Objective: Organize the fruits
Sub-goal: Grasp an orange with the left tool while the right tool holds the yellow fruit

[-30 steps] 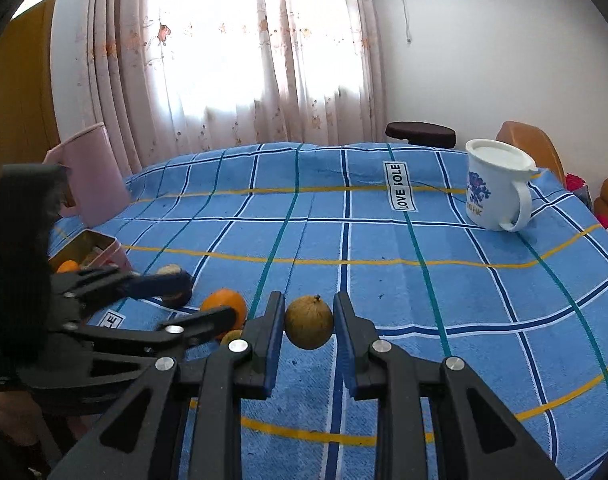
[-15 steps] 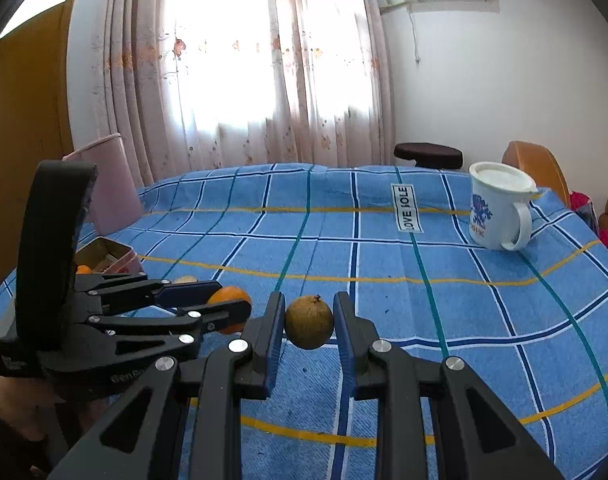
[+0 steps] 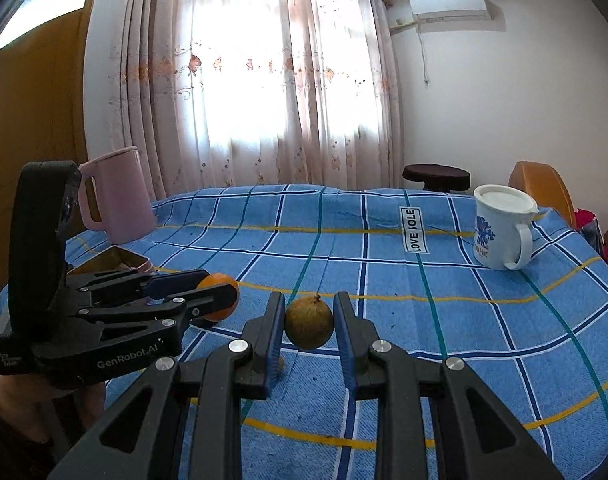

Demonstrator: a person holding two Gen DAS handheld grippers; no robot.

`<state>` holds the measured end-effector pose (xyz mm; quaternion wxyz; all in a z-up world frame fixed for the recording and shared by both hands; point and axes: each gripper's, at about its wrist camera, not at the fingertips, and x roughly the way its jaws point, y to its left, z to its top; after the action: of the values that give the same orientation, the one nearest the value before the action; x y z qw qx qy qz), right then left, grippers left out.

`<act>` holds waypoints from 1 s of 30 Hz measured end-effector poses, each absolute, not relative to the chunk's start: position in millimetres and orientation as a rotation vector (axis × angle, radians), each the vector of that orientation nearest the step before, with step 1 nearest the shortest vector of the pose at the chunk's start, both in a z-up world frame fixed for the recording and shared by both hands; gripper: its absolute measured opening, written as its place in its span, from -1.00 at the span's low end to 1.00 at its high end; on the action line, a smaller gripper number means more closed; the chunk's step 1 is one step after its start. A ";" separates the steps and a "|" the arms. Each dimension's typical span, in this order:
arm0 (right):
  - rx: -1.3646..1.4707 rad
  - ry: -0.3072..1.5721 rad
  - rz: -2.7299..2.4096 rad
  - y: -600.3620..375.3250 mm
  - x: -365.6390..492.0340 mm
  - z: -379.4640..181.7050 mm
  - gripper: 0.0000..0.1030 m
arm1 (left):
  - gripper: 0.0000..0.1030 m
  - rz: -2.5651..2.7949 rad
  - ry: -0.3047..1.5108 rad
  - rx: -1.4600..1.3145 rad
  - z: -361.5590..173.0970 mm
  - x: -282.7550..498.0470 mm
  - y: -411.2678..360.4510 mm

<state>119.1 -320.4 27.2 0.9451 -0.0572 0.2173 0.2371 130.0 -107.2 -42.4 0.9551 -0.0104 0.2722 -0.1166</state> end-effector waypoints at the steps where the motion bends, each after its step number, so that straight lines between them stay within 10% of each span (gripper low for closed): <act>1: -0.116 0.436 0.486 -320.8 117.9 27.8 -0.49 | -0.31 -0.233 0.547 -0.020 -42.0 128.7 -107.2; 30: -0.117 0.352 0.514 -321.7 103.7 34.2 -0.49 | -0.31 -0.172 0.402 -0.001 -29.7 93.4 -97.1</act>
<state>103.7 -321.7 34.2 0.9502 -0.0574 0.1731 0.2527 93.4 -97.1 -29.7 0.9762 -0.0006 0.1993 -0.0853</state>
